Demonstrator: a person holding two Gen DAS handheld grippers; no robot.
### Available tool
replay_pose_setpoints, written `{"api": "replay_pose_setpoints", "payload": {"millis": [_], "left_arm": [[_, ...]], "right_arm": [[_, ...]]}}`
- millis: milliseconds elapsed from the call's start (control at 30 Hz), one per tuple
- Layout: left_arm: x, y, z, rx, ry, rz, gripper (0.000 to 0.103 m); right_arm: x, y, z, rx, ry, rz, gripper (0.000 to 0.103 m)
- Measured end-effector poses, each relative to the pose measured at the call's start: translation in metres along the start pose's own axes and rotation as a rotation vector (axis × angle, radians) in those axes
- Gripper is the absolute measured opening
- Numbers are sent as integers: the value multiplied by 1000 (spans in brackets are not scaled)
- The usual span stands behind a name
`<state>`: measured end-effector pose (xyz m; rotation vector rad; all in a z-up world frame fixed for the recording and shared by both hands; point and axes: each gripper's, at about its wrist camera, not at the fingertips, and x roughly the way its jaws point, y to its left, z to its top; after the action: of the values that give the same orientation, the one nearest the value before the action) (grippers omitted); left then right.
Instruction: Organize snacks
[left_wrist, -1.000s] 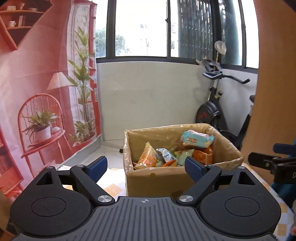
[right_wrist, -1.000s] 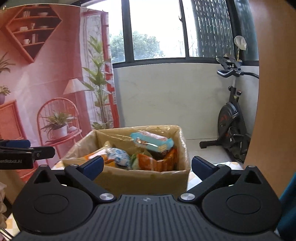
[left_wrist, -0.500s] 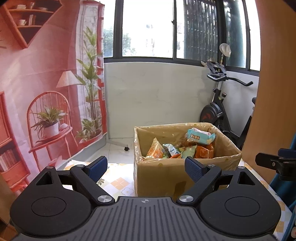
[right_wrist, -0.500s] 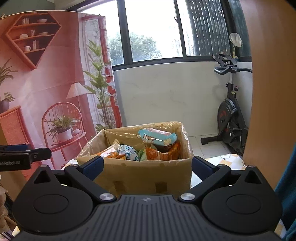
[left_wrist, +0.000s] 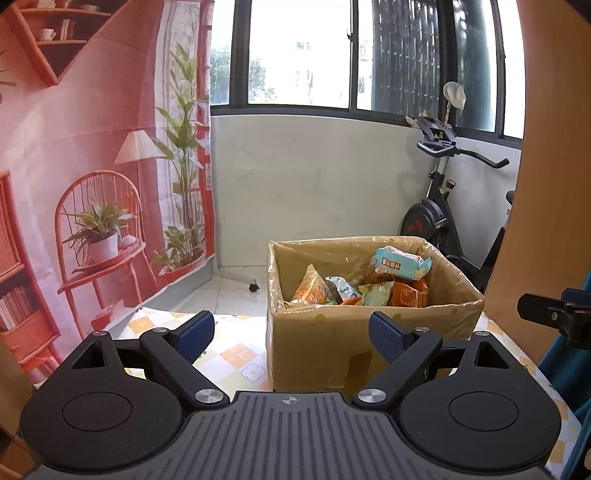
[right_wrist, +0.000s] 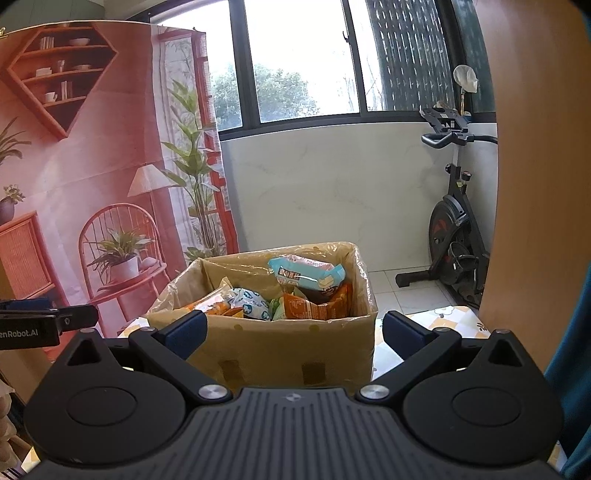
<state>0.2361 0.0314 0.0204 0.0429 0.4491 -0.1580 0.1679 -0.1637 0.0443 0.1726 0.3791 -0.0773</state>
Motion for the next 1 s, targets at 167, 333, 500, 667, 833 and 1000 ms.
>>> {"api": "replay_pose_setpoints", "payload": {"millis": [167, 333, 500, 667, 833, 1000], "left_arm": [[1, 0, 1, 0, 5, 2, 92], [1, 1, 1, 0, 5, 0, 92], [0, 0, 0, -3, 9, -1, 92], [0, 1, 1, -4, 9, 3, 92], [0, 0, 0, -9, 11, 7, 92], [-1, -1, 1, -9, 6, 7, 92]], "right_arm": [[-1, 1, 0, -6, -3, 4, 103], [-1, 1, 0, -5, -3, 3, 103], [-2, 1, -1, -5, -6, 2, 103], [-3, 1, -1, -4, -6, 2, 103], [-4, 1, -1, -7, -6, 4, 103], [-5, 1, 0, -7, -11, 3, 103]]}}
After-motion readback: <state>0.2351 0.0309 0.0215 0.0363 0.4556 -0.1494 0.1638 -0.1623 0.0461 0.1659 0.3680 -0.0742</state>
